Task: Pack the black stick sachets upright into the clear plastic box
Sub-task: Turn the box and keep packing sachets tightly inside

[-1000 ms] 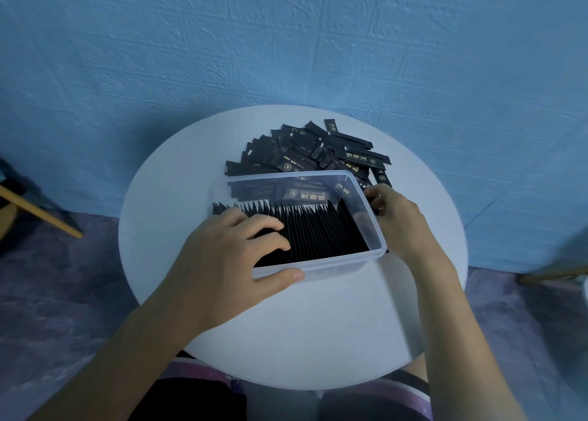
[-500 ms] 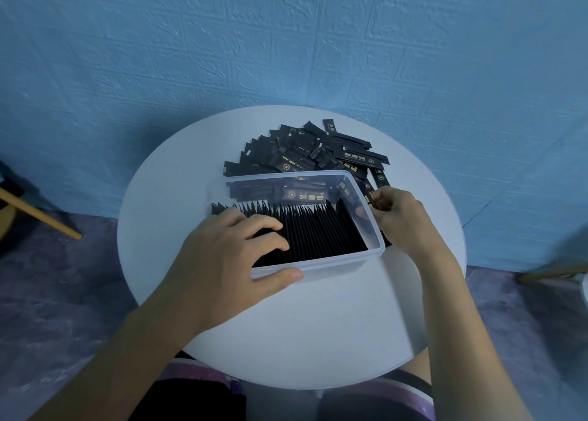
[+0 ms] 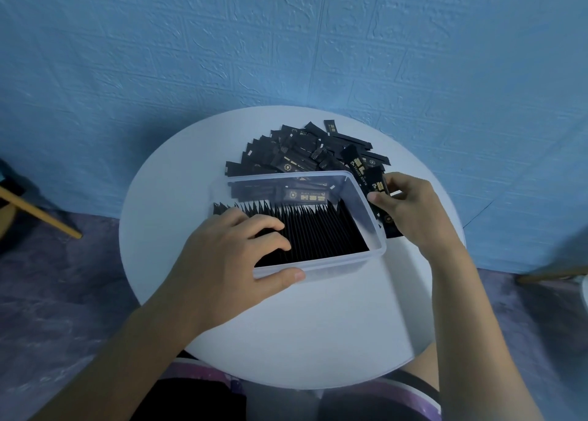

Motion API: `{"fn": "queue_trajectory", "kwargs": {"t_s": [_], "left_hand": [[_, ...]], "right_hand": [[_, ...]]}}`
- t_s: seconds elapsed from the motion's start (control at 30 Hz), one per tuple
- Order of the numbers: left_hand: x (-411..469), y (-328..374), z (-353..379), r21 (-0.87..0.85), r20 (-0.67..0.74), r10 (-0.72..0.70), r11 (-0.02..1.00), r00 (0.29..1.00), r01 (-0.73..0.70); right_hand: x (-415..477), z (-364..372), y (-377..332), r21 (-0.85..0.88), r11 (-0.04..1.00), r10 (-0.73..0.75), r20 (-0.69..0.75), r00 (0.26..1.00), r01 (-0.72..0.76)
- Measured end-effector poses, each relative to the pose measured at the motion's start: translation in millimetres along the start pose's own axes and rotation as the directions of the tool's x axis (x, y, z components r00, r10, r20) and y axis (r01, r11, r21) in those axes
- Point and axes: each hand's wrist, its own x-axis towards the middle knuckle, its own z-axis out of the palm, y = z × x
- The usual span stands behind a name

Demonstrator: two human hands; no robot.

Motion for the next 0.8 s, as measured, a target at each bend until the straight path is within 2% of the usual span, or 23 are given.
{"fn": "queue_trajectory", "kwargs": {"t_s": [0.2, 0.27, 0.33, 0.37, 0.43, 0.5, 0.6, 0.67, 0.8], "left_hand": [[0.3, 0.7, 0.4, -0.003, -0.009, 0.002, 1.0, 1.0, -0.002], [0.4, 0.6, 0.7, -0.001, -0.012, 0.007, 1.0, 1.0, -0.007], [0.0, 0.4, 1.1, -0.007, -0.019, 0.004, 1.0, 1.0, -0.004], [-0.1, 0.2, 1.4, -0.01, -0.021, 0.001, 1.0, 1.0, -0.001], [-0.2, 0.3, 2.3, -0.011, -0.022, -0.004, 1.0, 1.0, 0.004], [0.1, 0.7, 2.8, -0.009, -0.028, -0.007, 1.0, 1.0, 0.007], [0.5, 0.9, 3.2, -0.004, -0.038, -0.005, 1.0, 0.999, 0.005], [0.1, 0.5, 3.7, -0.004, -0.04, -0.005, 1.0, 0.999, 0.005], [0.1, 0.7, 3.9, -0.005, -0.048, 0.0, 1.0, 0.999, -0.001]], "right_hand": [[-16.8, -11.4, -46.7, 0.142, 0.981, -0.119, -0.093, 0.988, 0.132], [-25.1, -5.2, -64.2, 0.178, 0.965, -0.186, -0.067, 0.98, 0.195], [-32.2, 13.0, -75.3, 0.141, 0.967, -0.216, 0.005, 0.976, 0.213], [-34.0, 25.8, -76.3, 0.083, 0.974, -0.214, 0.042, 0.976, 0.21], [-36.5, 50.7, -73.2, -0.154, 0.969, -0.18, 0.088, 0.98, 0.191], [-39.5, 68.6, -68.2, -0.404, 0.901, -0.117, 0.122, 0.986, 0.157], [-41.9, 76.7, -66.9, -0.539, 0.833, -0.023, 0.188, 0.982, 0.123], [-40.0, 73.9, -67.2, -0.514, 0.849, 0.01, 0.239, 0.971, 0.118], [-34.4, 68.6, -64.9, -0.318, 0.947, 0.082, 0.375, 0.923, 0.045]]}}
